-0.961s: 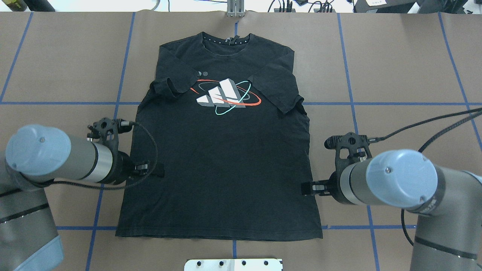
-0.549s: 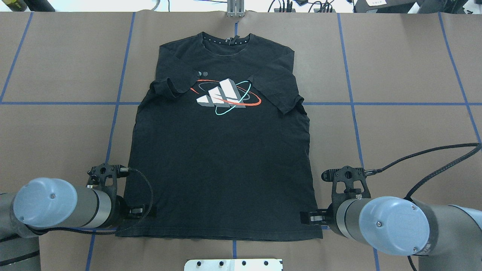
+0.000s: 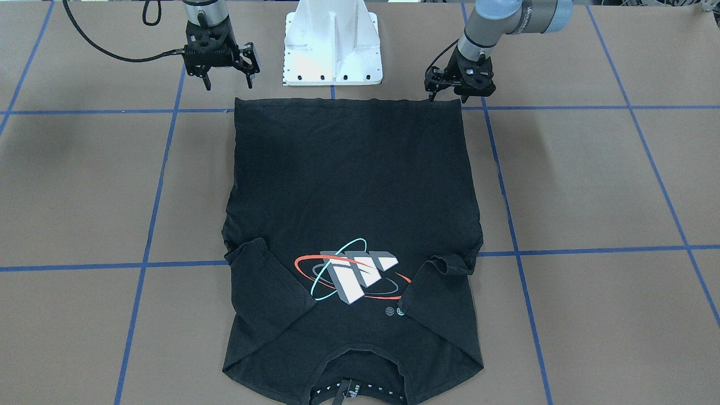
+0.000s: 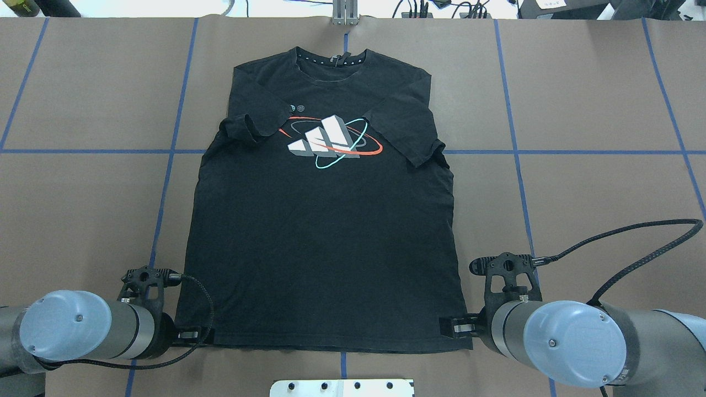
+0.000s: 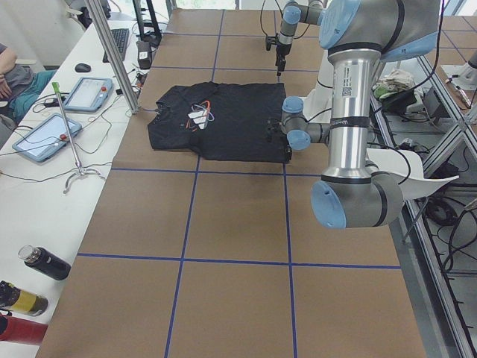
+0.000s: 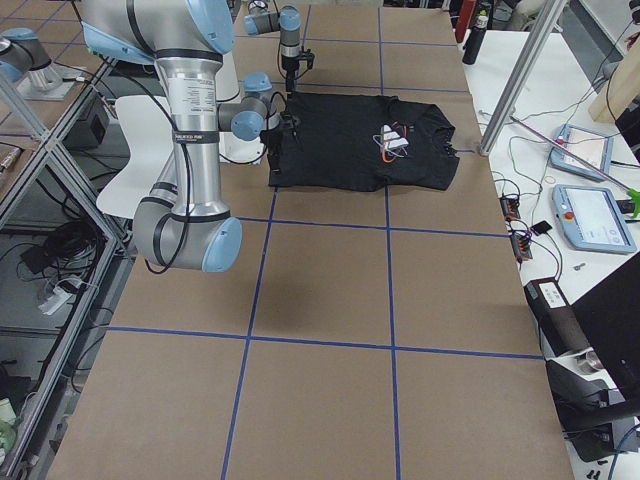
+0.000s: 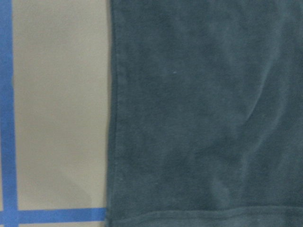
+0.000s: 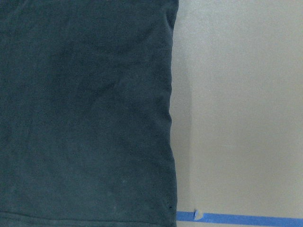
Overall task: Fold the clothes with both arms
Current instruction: 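Move both grippers down to the shirt's hem corners nearest the robot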
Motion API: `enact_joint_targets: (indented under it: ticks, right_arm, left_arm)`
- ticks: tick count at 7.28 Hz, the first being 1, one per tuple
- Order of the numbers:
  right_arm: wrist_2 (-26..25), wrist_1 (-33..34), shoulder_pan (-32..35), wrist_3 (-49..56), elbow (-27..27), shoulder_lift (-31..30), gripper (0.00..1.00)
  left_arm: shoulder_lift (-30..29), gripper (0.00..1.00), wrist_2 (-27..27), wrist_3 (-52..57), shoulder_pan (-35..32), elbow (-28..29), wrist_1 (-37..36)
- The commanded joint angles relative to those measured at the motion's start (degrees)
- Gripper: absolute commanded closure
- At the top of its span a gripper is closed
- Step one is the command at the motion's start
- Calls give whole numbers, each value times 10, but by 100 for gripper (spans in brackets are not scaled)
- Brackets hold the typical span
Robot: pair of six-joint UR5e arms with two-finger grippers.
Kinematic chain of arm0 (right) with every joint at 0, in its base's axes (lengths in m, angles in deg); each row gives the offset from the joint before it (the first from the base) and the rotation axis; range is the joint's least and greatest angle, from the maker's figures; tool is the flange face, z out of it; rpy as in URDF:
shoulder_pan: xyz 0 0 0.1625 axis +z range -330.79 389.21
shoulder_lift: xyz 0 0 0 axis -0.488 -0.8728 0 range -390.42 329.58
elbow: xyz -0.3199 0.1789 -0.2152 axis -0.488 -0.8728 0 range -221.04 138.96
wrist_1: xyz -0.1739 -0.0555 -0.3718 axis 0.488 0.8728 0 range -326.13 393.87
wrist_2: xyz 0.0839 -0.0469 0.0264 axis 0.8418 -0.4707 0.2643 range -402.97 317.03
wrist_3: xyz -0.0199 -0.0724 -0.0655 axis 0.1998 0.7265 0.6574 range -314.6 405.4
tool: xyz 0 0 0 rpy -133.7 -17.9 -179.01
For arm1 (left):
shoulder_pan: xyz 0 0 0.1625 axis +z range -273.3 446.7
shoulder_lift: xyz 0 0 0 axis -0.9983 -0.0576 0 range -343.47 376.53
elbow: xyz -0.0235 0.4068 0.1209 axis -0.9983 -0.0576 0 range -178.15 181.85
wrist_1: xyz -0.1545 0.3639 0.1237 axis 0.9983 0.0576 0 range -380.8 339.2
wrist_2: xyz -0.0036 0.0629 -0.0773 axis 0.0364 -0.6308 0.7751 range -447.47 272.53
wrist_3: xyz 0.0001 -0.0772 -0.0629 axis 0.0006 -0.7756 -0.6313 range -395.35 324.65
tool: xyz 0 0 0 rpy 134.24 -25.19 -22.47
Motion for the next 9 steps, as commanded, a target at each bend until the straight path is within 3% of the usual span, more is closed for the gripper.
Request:
enact_joint_targets:
  ticks: [1, 3, 7, 9]
  right_arm:
    - [0, 0, 0, 0, 0, 0, 0]
    - [-1, 0, 0, 0, -1, 0, 0]
    - [-2, 0, 1, 0, -1, -1, 0]
    - [-6, 0, -2, -1, -4, -2, 0]
  left_arm:
    - [10, 20, 0, 2, 1, 2, 0]
    - [10, 32, 3, 3, 1, 8, 0]
    - [10, 100, 5, 0, 0, 0, 0]
    - [10, 100, 3, -4, -2, -5, -1]
